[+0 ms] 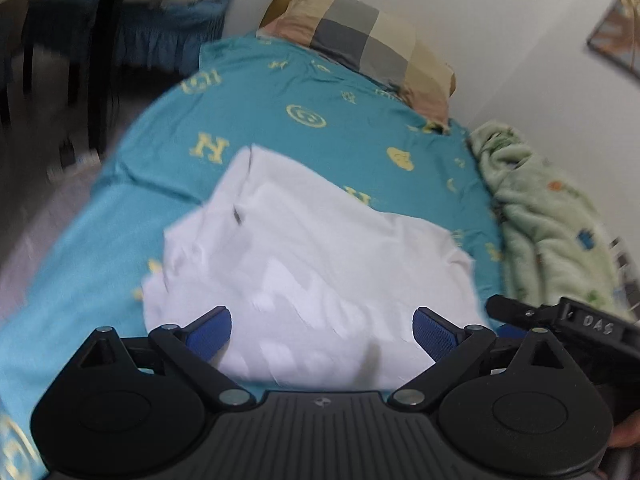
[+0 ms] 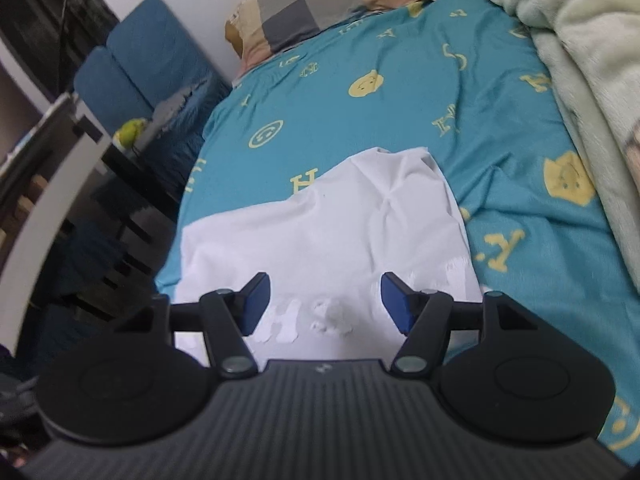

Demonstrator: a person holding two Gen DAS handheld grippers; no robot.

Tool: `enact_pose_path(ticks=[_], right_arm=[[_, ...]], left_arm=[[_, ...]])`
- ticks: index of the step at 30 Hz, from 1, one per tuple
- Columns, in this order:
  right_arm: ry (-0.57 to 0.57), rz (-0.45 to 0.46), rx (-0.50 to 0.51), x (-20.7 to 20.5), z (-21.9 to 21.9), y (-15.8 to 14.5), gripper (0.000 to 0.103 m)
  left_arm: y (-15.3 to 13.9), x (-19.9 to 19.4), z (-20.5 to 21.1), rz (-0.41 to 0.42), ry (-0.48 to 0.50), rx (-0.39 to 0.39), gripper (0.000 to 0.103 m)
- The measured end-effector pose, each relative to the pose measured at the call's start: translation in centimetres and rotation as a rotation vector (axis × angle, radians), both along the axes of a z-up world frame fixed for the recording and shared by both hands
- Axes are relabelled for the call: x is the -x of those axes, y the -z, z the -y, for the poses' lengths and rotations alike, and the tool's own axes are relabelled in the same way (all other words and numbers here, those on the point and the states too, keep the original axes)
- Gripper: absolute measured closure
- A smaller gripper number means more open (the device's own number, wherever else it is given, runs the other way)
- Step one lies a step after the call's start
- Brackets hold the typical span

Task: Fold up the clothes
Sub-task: 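Grasp the folded shirt bundle with both grippers and lift it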

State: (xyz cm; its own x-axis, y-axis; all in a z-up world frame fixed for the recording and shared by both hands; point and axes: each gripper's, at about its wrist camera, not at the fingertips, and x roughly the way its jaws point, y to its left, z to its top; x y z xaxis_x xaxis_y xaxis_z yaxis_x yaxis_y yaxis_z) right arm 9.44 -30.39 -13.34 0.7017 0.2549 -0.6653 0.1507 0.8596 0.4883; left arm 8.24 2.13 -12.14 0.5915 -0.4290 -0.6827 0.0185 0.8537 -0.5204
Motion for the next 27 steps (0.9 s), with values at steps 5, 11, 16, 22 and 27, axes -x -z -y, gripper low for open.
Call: enact_pose_path(ticks=[5, 11, 16, 22, 27], right_arm=[[0.058, -0.006, -0.106, 2.4, 0.6, 0.2, 0.038], [0.136, -0.054, -0.289, 3.5, 1.9, 1.6, 0.038], [0.219, -0.093, -0.509, 4.1, 3.5, 3.0, 0.038], [0.294, -0.207, -0.696, 3.5, 3.4, 7.2, 0.039], [0.419, -0.296, -0.74, 2.2, 3.7, 11.0, 0.038]], left_arm=[[3.5, 1.5, -2.6, -0.177, -0.071, 0.306, 0.004], [7.1, 0.2, -3.3, -0.275, -0.11, 0.498, 0.004], [10.1, -0.9, -3.5, -0.326, -0.191, 0.616, 0.005], [10.4, -1.6, -4.7, -0.256, -0.282, 0.653, 0.01], [10.4, -2.2, -4.8, -0.246, -0.298, 0.622, 0.025]])
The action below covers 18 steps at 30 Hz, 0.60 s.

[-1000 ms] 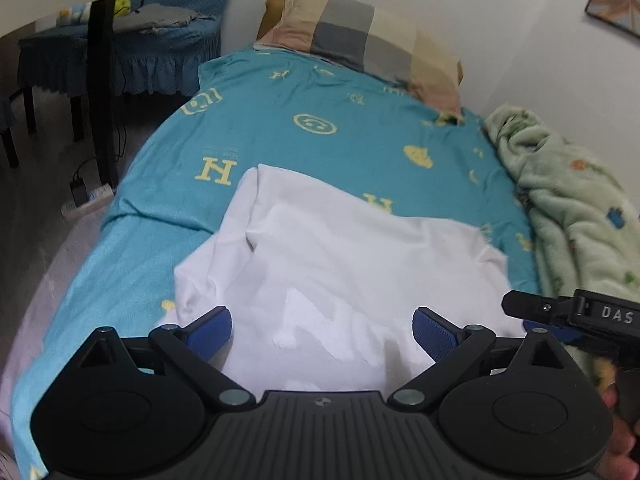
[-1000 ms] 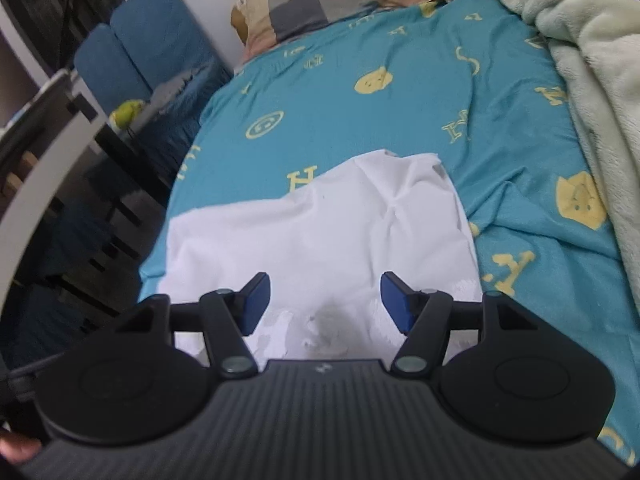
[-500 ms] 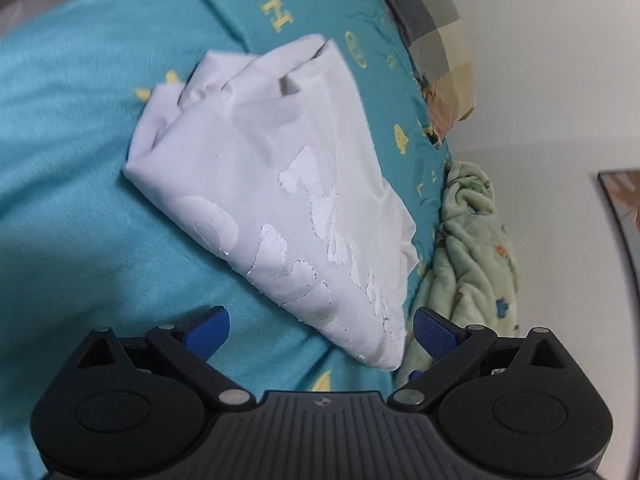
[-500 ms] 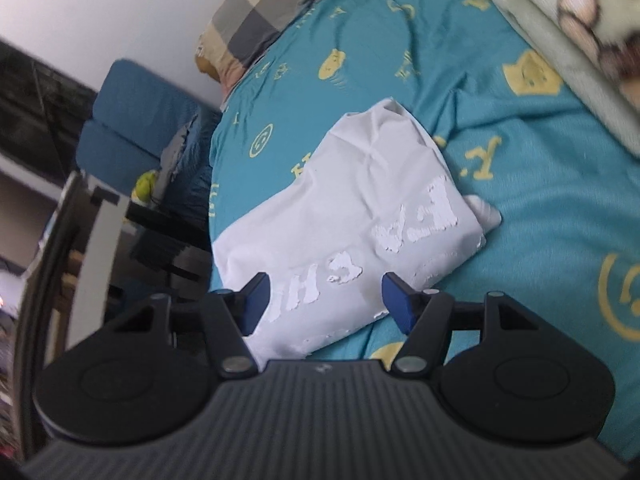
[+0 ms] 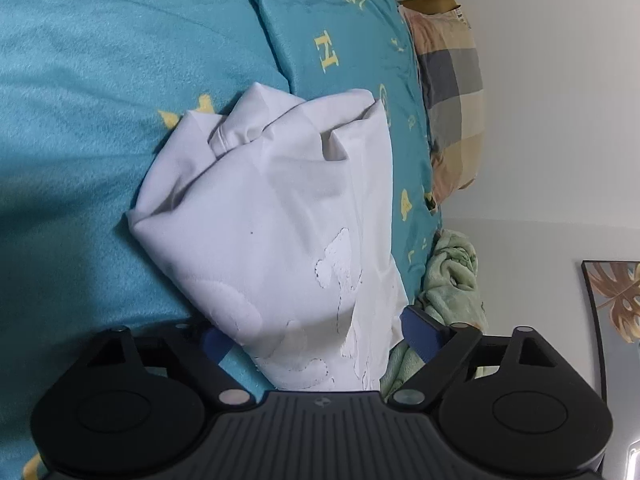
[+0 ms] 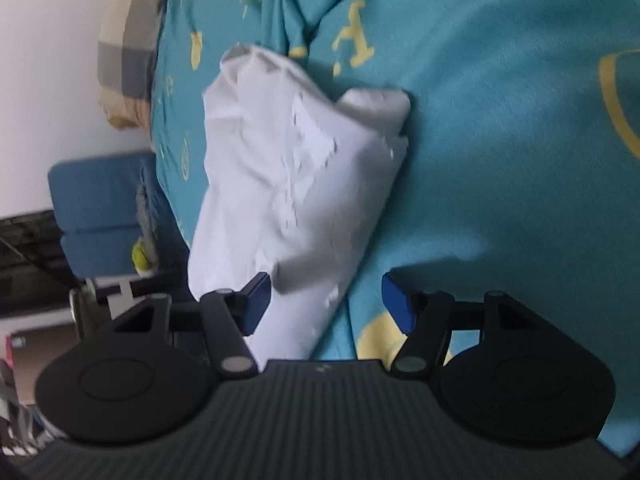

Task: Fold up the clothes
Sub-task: 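Grasp the folded shirt bundle with both grippers and lift it, then carry the bundle to the pile beside the green blanket and open both grippers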

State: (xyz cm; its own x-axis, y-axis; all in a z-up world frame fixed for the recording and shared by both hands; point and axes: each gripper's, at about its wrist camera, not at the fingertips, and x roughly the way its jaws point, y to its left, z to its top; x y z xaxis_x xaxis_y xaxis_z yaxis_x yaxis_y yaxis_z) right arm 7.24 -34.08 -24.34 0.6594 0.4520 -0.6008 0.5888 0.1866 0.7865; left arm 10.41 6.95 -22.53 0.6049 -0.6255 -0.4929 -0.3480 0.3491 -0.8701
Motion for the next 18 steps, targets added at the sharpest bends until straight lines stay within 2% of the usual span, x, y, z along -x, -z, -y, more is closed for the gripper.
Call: enact_pose_path(ticks=[1, 2, 3, 5, 6, 10, 14, 18], right_arm=[[0.012, 0.029, 0.017, -0.3, 0.1, -0.3, 0.042], [0.023, 0.059, 0.035, -0.6, 0.2, -0.7, 0.044], [0.022, 0.084, 0.045, -0.9, 0.3, -1.1, 0.047], [0.007, 0.11, 0.084, -1.2, 0.0, -1.6, 0.066], [-0.007, 0.114, 0.114, -1.3, -0.2, -1.8, 0.081], [-0.025, 0.136, 0.162, -1.4, -0.4, -2.4, 0.088], [-0.022, 0.196, 0.171, -0.4, -0.3, -3.8, 0.09], [-0.008, 0.231, 0.144, 1.2, -0.4, -5.5, 0.09]], left_arm=[[-0.1, 0.0, 0.0, -0.001, 0.0, -0.014, 0.035], [0.0, 0.0, -0.1, -0.004, -0.005, -0.016, 0.04], [0.0, 0.0, -0.2, -0.007, -0.011, -0.015, 0.051], [-0.2, 0.1, -0.3, 0.006, -0.022, -0.004, 0.057], [-0.4, 0.1, -0.3, 0.018, -0.024, -0.006, 0.063], [-1.5, 0.7, -0.5, 0.054, -0.016, -0.034, 0.076], [-2.5, 2.1, -1.0, 0.071, -0.029, 0.012, 0.08], [-5.0, 3.5, -1.4, 0.103, -0.028, 0.01, 0.084]])
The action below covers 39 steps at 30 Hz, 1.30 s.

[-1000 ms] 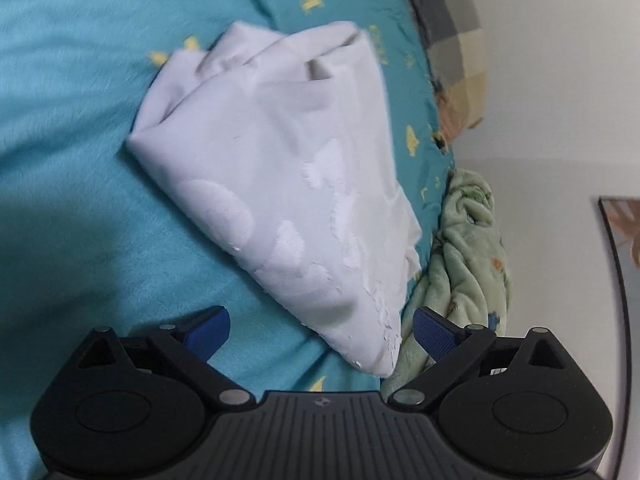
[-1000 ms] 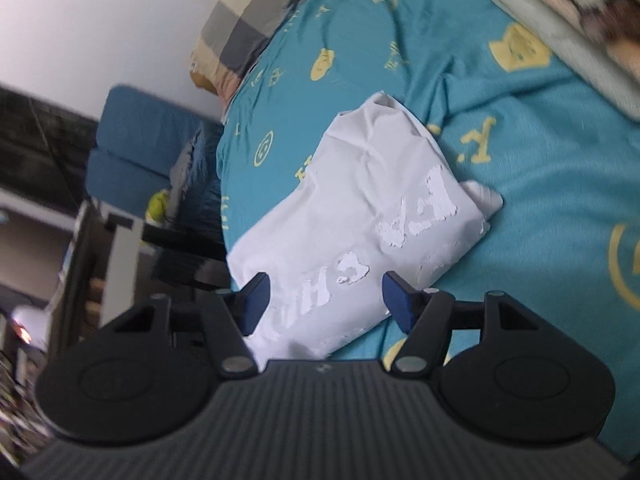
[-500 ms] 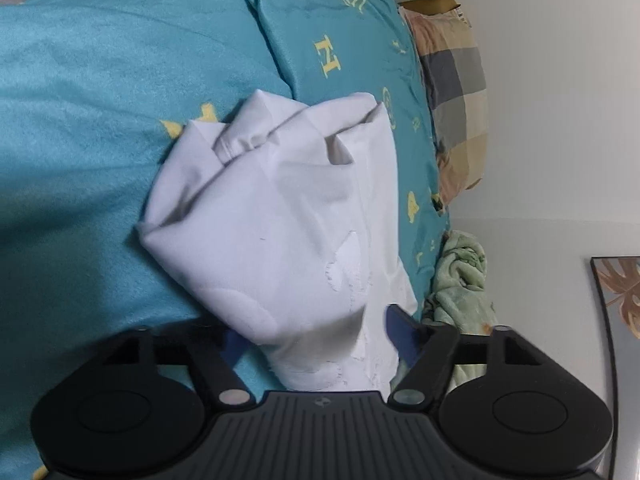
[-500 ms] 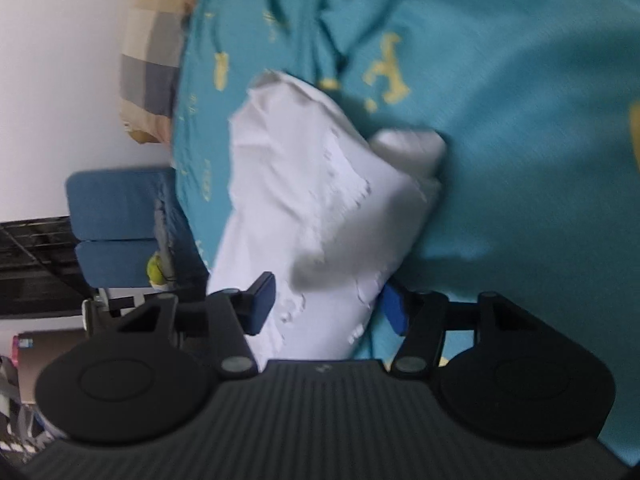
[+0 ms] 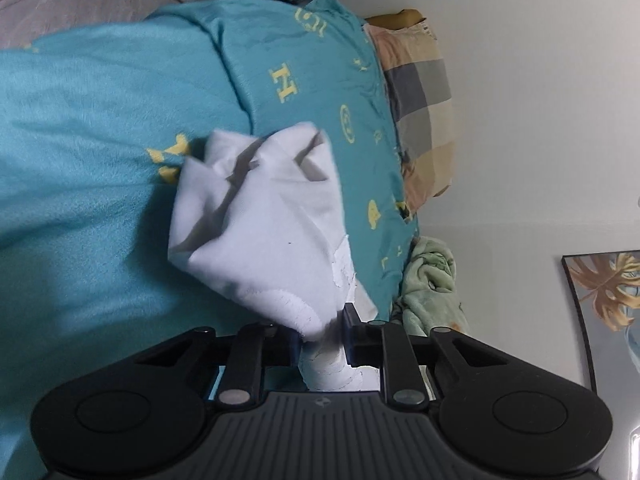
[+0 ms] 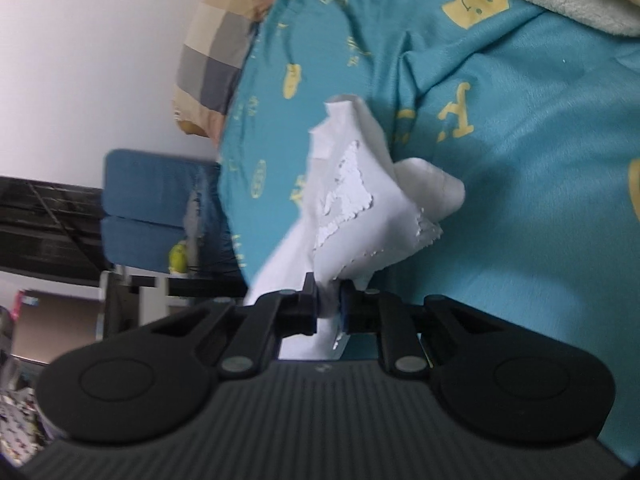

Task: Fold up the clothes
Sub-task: 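Carry the bundle to the pile beside the green blanket and open both grippers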

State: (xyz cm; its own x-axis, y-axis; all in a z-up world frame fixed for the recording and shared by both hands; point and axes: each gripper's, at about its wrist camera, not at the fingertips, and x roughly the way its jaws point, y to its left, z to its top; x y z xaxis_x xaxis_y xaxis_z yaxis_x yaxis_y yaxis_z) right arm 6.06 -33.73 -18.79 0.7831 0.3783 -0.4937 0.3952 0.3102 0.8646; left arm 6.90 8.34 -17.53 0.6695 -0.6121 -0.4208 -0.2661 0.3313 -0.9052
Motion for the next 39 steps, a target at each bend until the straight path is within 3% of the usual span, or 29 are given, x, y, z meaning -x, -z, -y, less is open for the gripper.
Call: enact_pose_path(ticks=[7, 13, 19, 22, 28, 31, 36, 39], right_arm=[[-0.001, 0.037, 0.003, 3.5, -0.5, -3.3, 0.09], [0.01, 0.104, 0.006, 6.7, 0.2, -6.4, 0.09], [0.05, 0.16, -0.024, 8.7, 3.3, -9.2, 0.09], [0.079, 0.194, -0.022, 8.9, 6.1, -11.0, 0.09], [0.132, 0.254, 0.008, 8.8, 13.3, -15.9, 0.09], [0.201, 0.279, 0.064, 9.3, 18.2, -19.0, 0.09], [0.338, 0.314, 0.142, 11.0, 27.1, -23.9, 0.09], [0.406, 0.282, 0.201, 12.1, 30.8, -25.2, 0.091]], left_arm=[[-4.9, 3.4, -1.2, -0.001, 0.028, -0.017, 0.087], [-11.3, 5.9, -0.7, 0.065, 0.04, -0.082, 0.09], [-16.7, 5.5, 3.4, 0.097, 0.102, -0.1, 0.09], [-19.2, 4.0, 7.2, 0.125, 0.155, -0.119, 0.09], [-24.3, 0.3, 16.1, 0.22, 0.223, -0.057, 0.091], [-27.3, -1.3, 22.1, 0.286, 0.272, -0.027, 0.102], [-34.7, -2.7, 32.0, 0.418, 0.352, -0.037, 0.102], [-36.3, -1.9, 36.6, 0.447, 0.389, -0.019, 0.101]])
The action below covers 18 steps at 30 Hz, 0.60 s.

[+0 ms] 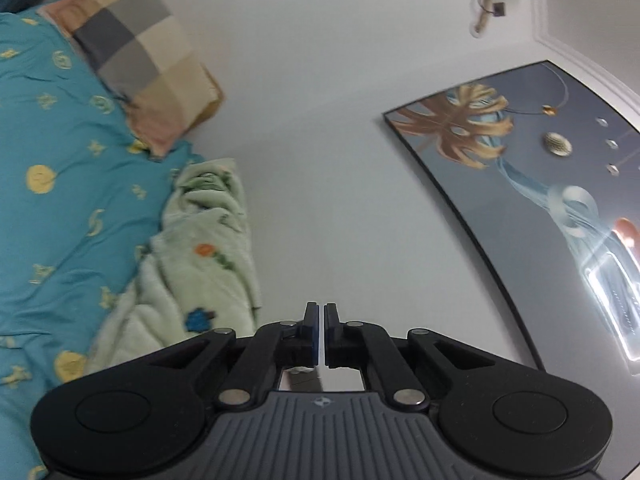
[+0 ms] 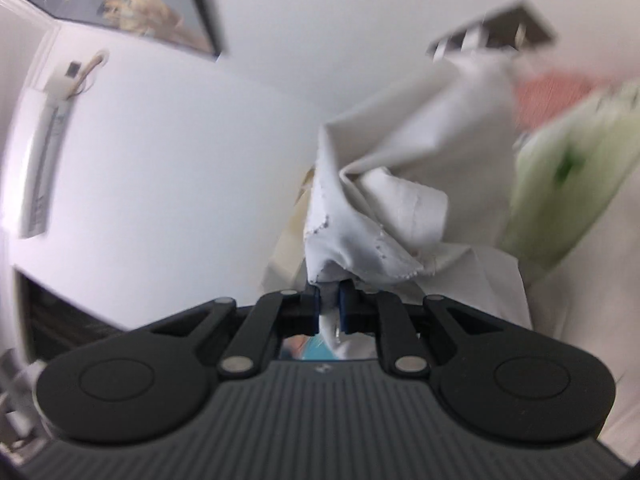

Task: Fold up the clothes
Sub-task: 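Carry the bundle to the pile beside the green blanket and open both grippers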

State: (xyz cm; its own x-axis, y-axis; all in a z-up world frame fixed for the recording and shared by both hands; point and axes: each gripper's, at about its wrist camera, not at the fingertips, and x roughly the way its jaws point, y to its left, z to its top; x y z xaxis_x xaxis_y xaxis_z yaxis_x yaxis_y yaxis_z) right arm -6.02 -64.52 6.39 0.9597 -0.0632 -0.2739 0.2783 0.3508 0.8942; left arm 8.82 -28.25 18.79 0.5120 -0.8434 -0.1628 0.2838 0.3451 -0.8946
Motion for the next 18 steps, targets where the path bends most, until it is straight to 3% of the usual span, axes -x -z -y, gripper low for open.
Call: enact_pose_path(ticks=[2, 3, 6, 8, 10, 12, 15, 18], right_arm=[[0.038, -0.016, 0.011, 0.8, 2.0, 0.3, 0.091], [0.043, -0.02, 0.006, 1.1, 2.7, 0.7, 0.092], [0.049, -0.023, -0.007, 1.9, 4.2, 1.9, 0.092], [0.045, -0.013, -0.013, 2.4, 4.6, 2.5, 0.092], [0.038, -0.008, -0.013, 3.0, 4.7, 3.0, 0.092], [0.03, -0.003, -0.007, 3.3, 4.7, 3.2, 0.092], [0.013, 0.003, 0.009, 3.9, 4.3, 3.2, 0.092], [-0.005, 0.005, 0.022, 4.8, 3.5, 3.1, 0.092]], left_arm=[[2.3, -0.3, 2.3, -0.046, 0.04, 0.004, 0.098], [3.6, -0.6, 3.5, -0.072, 0.06, 0.005, 0.091], [11.1, -1.5, 4.4, -0.186, 0.112, 0.019, 0.075], [16.3, -1.4, 4.2, -0.287, 0.134, 0.023, 0.058], [21.1, -0.8, 4.1, -0.409, 0.143, 0.064, 0.033], [25.2, 0.0, 4.0, -0.512, 0.155, 0.13, 0.021], [29.8, 0.2, 3.8, -0.627, 0.162, 0.24, 0.017], [31.5, 0.3, 4.9, -0.671, 0.169, 0.299, 0.012]])
